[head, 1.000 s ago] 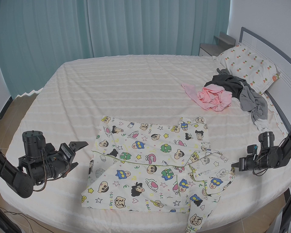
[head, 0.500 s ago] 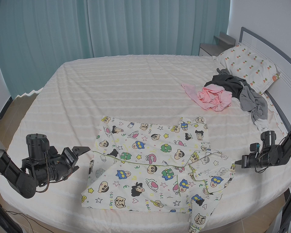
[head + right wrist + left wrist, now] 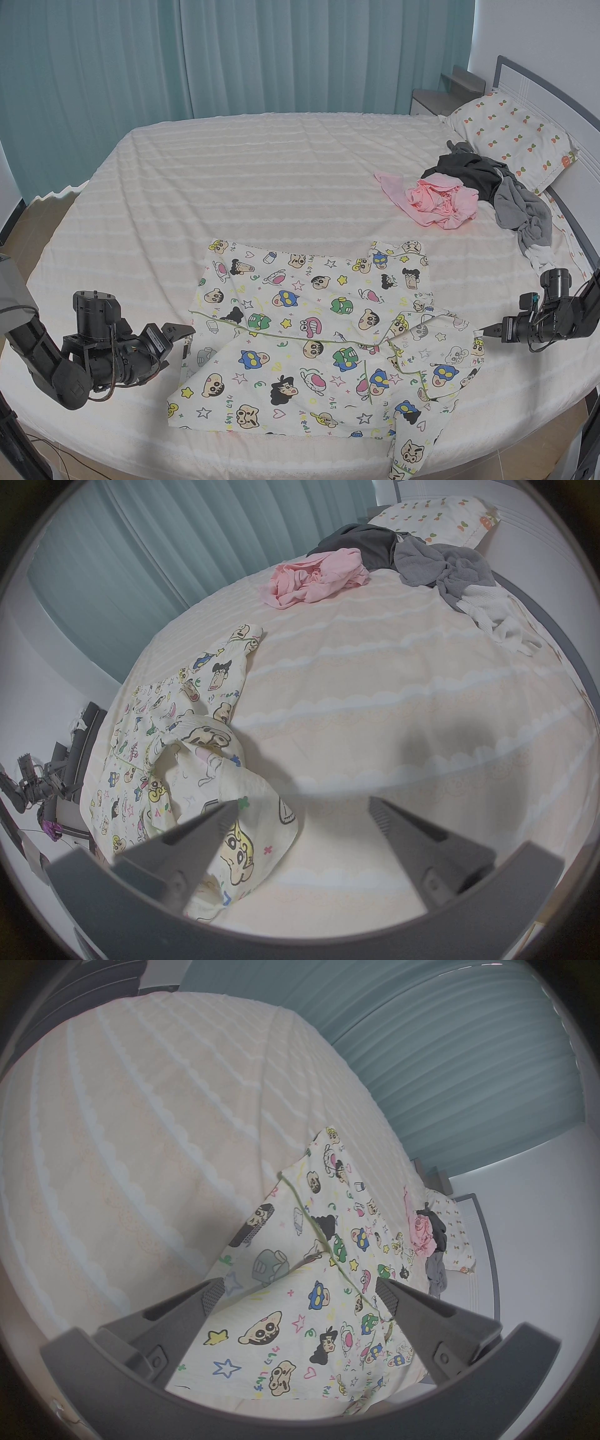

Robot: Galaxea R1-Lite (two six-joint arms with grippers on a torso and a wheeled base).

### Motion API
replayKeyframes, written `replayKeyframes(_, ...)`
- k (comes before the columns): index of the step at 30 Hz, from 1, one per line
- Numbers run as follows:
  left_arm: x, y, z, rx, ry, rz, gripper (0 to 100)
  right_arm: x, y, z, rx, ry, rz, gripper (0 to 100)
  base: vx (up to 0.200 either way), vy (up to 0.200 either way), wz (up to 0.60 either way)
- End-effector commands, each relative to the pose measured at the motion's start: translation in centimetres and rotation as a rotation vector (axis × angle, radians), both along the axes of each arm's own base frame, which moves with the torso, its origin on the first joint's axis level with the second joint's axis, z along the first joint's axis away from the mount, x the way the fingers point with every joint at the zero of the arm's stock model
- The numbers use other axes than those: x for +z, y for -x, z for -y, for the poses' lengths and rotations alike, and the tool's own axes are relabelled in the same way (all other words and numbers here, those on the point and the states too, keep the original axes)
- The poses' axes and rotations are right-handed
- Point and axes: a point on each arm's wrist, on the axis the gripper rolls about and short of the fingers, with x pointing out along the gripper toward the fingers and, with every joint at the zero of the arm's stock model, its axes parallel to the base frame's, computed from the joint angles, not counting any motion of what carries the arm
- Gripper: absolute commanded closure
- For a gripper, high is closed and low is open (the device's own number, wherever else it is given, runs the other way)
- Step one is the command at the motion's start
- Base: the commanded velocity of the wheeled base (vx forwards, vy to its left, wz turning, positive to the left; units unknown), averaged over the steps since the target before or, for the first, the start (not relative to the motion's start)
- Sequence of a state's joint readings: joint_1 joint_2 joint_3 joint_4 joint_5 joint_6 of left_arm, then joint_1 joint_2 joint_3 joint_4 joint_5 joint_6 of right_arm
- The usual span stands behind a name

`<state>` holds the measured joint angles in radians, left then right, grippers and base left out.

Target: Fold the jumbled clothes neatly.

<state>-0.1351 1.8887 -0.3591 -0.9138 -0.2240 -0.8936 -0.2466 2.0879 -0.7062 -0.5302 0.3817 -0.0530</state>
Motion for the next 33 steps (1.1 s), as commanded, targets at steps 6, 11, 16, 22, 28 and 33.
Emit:
replayKeyframes(6,-1.3,-0.3,-0.1,0.0,0.006,-0.05,0,-1.0,-0.4,1.0,0.025,-0.077,-0.004,0,0.0,0.0,0.0)
replayKeyframes(11,-1.5,-0.4,0.0,-0.013,0.02,-0.062,0,-1.8,-1.0,2.8,0.117,-0.355,0.03,0,0.0,0.0,0.0)
replayKeyframes(16,-1.8,-0.4,0.0,-0.02,0.026,-0.063,0,-2.3,-2.2,3.5,0.127,-0.44,0.04,0,0.0,0.0,0.0)
replayKeyframes(22,-2.0,-0.5,0.1,-0.021,0.025,-0.052,0,-3.3,-3.0,1.7,0.158,-0.432,-0.001,0,0.0,0.0,0.0)
replayKeyframes(28,-2.0,-0.5,0.1,-0.022,0.025,-0.053,0,-4.0,-3.3,0.3,0.171,-0.405,-0.033,100,0.0,0.0,0.0)
replayKeyframes(33,-2.0,-0.5,0.1,-0.02,0.023,-0.052,0,-2.7,-2.9,-0.4,0.172,-0.364,-0.012,100,0.0,0.0,0.0)
